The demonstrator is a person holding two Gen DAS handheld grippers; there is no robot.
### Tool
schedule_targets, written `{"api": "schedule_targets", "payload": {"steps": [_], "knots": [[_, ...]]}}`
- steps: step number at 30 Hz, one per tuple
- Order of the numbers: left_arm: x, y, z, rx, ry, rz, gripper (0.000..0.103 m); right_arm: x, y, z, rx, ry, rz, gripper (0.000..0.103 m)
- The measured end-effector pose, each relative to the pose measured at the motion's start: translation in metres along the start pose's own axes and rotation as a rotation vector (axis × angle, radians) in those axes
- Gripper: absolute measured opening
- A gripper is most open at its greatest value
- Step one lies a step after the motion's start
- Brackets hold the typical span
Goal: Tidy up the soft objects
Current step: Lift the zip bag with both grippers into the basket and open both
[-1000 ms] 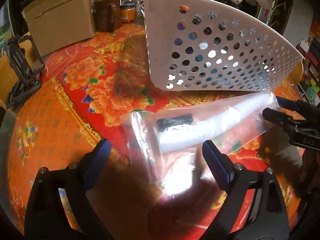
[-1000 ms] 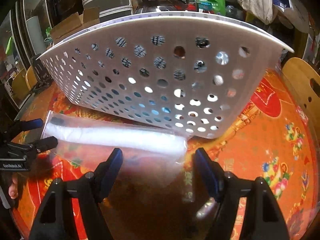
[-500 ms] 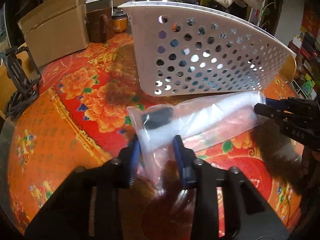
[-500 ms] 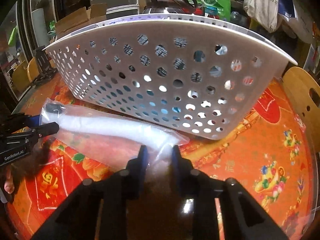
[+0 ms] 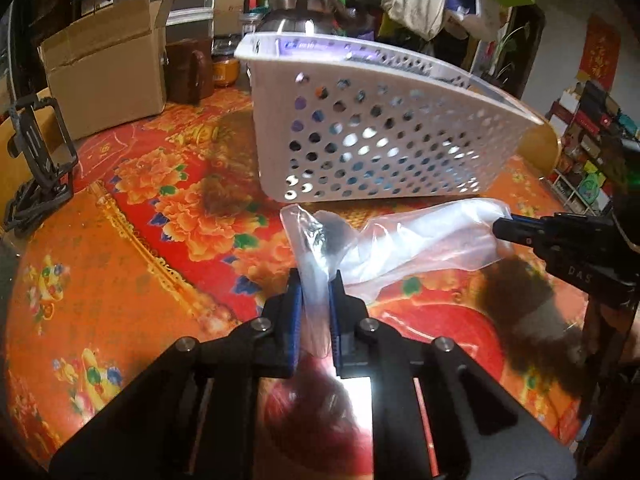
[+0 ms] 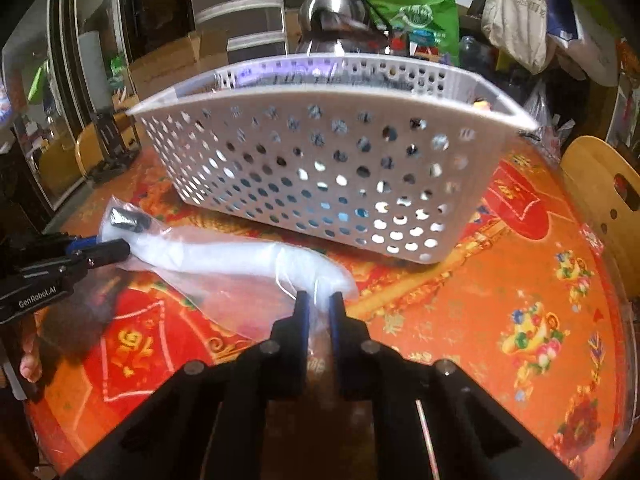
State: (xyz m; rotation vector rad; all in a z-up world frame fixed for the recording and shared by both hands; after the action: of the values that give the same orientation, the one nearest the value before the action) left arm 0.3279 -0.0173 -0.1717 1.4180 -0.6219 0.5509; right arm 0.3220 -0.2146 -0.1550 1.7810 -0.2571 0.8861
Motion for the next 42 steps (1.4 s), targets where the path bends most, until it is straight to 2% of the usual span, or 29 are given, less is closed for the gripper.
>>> {"api": "schedule_targets", "payload": {"steps": [4, 10, 23, 29, 33, 38, 42], "knots": [[-0.001, 0.027, 0.001, -0.026, 0.023, 0.045, 0.011, 0.002, 0.020, -0.008, 0.005, 0.010, 0.039, 0.008], [0.002, 0.063, 0.008, -0.010, 0.000, 0.084, 0.011, 0.004, 0.055, -0.017, 0.006, 0.030, 0.089, 0.008], [0.046, 0.122, 0.030, -0.002, -0.037, 0.190, 0.011, 0.035, 0.114, -0.016, -0.015, 0.037, 0.194, 0.008], [0.093, 0.145, 0.038, 0.013, -0.068, 0.254, 0.011, 0.069, 0.141, -0.014, -0.031, 0.044, 0.258, 0.008], [0.136, 0.150, 0.041, 0.020, -0.077, 0.271, 0.011, 0.109, 0.153, -0.006, -0.057, 0.049, 0.295, 0.008], [0.195, 0.138, 0.039, 0.037, -0.074, 0.279, 0.011, 0.156, 0.148, 0.010, -0.080, 0.048, 0.302, 0.008], [0.228, 0.116, 0.039, 0.028, -0.061, 0.262, 0.011, 0.184, 0.130, 0.028, -0.095, 0.039, 0.296, 0.008]]}}
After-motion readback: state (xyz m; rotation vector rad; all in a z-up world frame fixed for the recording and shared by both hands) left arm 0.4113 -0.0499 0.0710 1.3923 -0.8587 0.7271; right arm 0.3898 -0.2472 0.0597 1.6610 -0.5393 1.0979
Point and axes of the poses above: each gripper's, at about its wrist camera, not at the fingertips, and y roughly against the way its jaws point, z to its right, x to its top, the point moved 9 cm from there along -y, roughly the way its jaws point, and after that the axes turned 8 degrees about x, right-handed, at the moved point
